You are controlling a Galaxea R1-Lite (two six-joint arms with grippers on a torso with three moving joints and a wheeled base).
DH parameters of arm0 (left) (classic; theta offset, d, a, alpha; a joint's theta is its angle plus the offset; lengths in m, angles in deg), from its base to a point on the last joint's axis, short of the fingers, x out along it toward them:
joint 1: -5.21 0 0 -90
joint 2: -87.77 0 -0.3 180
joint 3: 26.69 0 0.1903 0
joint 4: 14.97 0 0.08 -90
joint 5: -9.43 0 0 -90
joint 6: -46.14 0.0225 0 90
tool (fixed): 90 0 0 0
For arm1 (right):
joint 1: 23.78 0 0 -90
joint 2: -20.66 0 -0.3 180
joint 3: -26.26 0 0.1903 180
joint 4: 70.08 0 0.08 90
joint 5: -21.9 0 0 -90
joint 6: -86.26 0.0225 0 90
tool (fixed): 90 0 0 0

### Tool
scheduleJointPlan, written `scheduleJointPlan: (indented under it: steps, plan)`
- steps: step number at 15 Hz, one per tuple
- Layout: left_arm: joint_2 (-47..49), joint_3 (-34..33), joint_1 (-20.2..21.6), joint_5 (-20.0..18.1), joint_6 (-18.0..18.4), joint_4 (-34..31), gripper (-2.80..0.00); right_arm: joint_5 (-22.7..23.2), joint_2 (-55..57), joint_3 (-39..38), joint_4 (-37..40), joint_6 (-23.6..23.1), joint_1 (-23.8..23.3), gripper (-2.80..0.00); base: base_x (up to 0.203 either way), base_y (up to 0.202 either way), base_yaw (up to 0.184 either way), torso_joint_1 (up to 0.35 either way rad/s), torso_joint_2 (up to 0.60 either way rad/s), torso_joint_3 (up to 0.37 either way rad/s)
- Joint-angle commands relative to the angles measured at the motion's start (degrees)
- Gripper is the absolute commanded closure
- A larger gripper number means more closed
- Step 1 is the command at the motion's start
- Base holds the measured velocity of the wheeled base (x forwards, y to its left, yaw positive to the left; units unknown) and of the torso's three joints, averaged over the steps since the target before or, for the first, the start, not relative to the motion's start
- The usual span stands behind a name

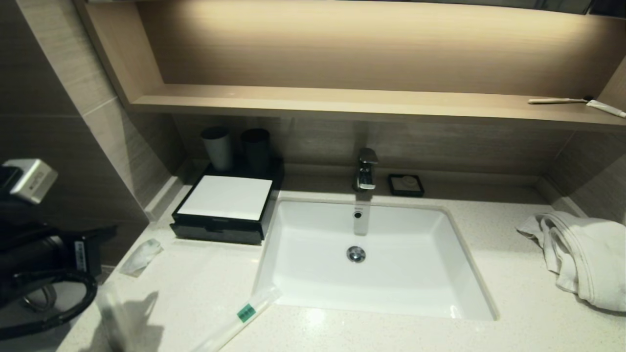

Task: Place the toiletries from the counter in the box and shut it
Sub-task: Open the drawer

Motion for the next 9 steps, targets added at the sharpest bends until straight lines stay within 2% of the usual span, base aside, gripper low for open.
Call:
scheduleJointPlan:
  steps: [1,9]
  plan:
    - [1.8,-0.2,0.0,0.1,0.0,0.5,0.0,-0.1,0.0,0.0,0.0,0.0,0.0,0.0,0.0,0.0,0.0,0.0,0.0,0.0]
    - [8.0,-0.2,0.0,0.2,-0.7,1.4,0.0,0.0,0.0,0.0,0.0,0.0,0.0,0.0,0.0,0.0,0.0,0.0,0.0,0.0]
